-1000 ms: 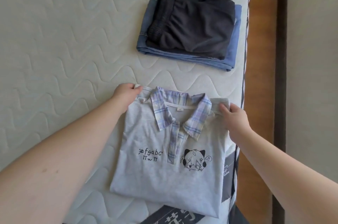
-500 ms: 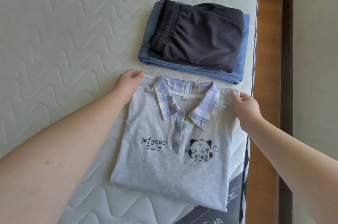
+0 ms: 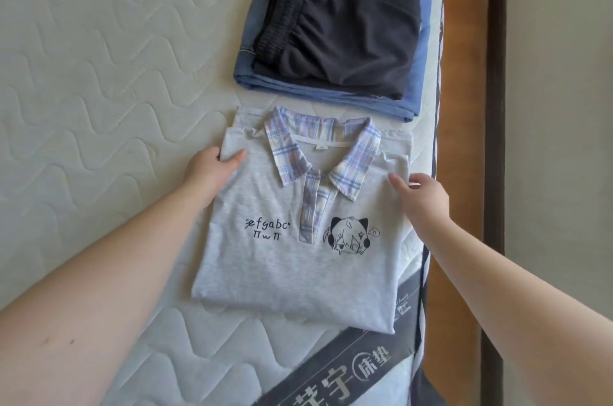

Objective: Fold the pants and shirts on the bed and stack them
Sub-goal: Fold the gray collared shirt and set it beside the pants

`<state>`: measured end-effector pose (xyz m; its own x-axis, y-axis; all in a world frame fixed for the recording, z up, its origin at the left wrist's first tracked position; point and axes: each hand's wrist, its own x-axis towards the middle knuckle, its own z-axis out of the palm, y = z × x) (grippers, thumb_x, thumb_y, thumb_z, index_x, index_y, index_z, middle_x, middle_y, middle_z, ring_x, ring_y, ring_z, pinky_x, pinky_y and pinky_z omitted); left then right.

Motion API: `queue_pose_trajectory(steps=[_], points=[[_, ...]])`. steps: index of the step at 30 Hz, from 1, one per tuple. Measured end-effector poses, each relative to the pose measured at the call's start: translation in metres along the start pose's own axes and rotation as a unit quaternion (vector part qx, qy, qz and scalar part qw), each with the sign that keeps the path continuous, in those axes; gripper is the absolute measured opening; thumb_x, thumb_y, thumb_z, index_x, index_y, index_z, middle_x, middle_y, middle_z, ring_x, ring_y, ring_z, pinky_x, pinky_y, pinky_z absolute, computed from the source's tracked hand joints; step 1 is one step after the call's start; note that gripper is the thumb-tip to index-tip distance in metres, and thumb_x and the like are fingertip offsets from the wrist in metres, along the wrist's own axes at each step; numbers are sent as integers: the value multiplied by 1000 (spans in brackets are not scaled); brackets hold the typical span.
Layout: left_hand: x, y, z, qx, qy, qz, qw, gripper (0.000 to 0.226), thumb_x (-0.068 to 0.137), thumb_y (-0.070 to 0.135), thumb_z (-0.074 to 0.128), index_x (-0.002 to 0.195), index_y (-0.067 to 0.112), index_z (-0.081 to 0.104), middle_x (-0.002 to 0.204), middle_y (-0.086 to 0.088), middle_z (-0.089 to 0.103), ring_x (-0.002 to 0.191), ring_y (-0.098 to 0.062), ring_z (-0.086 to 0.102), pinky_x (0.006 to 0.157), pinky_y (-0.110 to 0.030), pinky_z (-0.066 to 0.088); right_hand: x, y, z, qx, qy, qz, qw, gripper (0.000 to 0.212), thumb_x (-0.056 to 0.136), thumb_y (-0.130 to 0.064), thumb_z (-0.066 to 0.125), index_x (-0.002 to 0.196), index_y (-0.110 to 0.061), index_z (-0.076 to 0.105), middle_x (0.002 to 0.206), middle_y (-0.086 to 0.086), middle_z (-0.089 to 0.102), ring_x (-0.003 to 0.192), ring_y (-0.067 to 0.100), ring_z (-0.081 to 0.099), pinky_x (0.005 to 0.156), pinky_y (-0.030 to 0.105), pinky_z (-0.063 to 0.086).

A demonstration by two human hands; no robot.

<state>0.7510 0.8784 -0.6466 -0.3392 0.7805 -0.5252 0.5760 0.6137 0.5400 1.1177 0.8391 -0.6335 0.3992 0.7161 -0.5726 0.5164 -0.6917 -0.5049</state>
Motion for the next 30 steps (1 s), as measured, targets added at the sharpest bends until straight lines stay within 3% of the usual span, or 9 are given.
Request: queue_pose_trajectory(steps=[5, 9, 11, 16, 19, 22, 25, 27, 30], points=[[-50, -32, -9, -65, -107, -79, 989, 49, 86, 46, 71, 114, 5, 66, 110, -9, 71, 98, -24, 68, 92, -39, 54, -61, 34, 14, -15, -95, 29, 995, 39, 83, -59, 66, 90, -21, 64, 76, -10, 66, 67, 6, 61, 49, 25, 40], [-105, -78, -13, -91, -137, -93, 982, 23, 90, 35, 70, 101, 16, 67, 99, -1, 72, 77, -5, 66, 61, -18, 49, -110, 73, 21, -25, -113, 59, 992, 45, 83, -61, 64, 88, -17, 63, 78, -2, 67, 70, 13, 63, 52, 27, 44], [-126, -99, -14, -29, -131, -79, 988, 21, 91, 39, 68, 93, 18, 65, 86, 5, 70, 70, -1, 62, 51, -14, 43, -132, 88, 26, -44, -119, 59, 990, 46, 82, -63, 64, 87, -18, 61, 78, -3, 65, 70, 13, 62, 52, 27, 43], [-154, -127, -11, -29, -111, -60, 992, 19, 93, 30, 66, 93, 11, 63, 89, -7, 69, 76, -19, 65, 58, -24, 53, -165, 111, 36, -44, -106, 25, 993, 34, 84, -51, 70, 91, -20, 57, 75, -6, 69, 59, 9, 66, 57, 33, 55], [-158, -137, -13, 62, -38, -12, 997, 26, 88, 35, 71, 83, 10, 64, 72, -4, 66, 69, -26, 61, 56, -32, 43, -171, 117, 35, -16, -63, 37, 997, 36, 84, -43, 74, 86, -12, 56, 80, 2, 67, 50, 8, 65, 45, 27, 52], [-167, -137, -5, 80, 17, -10, 997, 26, 84, 31, 76, 85, 9, 62, 76, -9, 65, 72, -29, 58, 57, -35, 36, -179, 118, 37, -79, -29, 50, 995, 46, 82, -51, 71, 88, -10, 51, 83, 4, 61, 70, 22, 63, 61, 38, 52], [-185, -124, 13, 124, 127, 19, 984, 37, 83, 24, 74, 113, 8, 60, 107, -18, 63, 98, -37, 58, 80, -42, 44, -197, 117, 43, -116, 67, 2, 991, 49, 85, -55, 65, 106, -13, 52, 105, 5, 57, 94, 27, 58, 85, 43, 46], [-197, -112, 27, 184, 196, 128, 954, 41, 85, 21, 67, 122, 7, 59, 118, -19, 60, 109, -39, 56, 88, -47, 44, -206, 112, 49, -149, 134, -101, 974, 52, 90, -48, 61, 124, -10, 52, 121, 11, 55, 114, 32, 51, 99, 45, 36], [-199, -90, 54, 226, 174, 285, 915, 46, 92, 22, 52, 135, 6, 54, 139, -14, 54, 130, -33, 50, 106, -48, 40, -199, 94, 70, -187, 118, -259, 940, 53, 98, -32, 52, 145, -11, 41, 149, 11, 43, 140, 29, 34, 116, 42, 21]])
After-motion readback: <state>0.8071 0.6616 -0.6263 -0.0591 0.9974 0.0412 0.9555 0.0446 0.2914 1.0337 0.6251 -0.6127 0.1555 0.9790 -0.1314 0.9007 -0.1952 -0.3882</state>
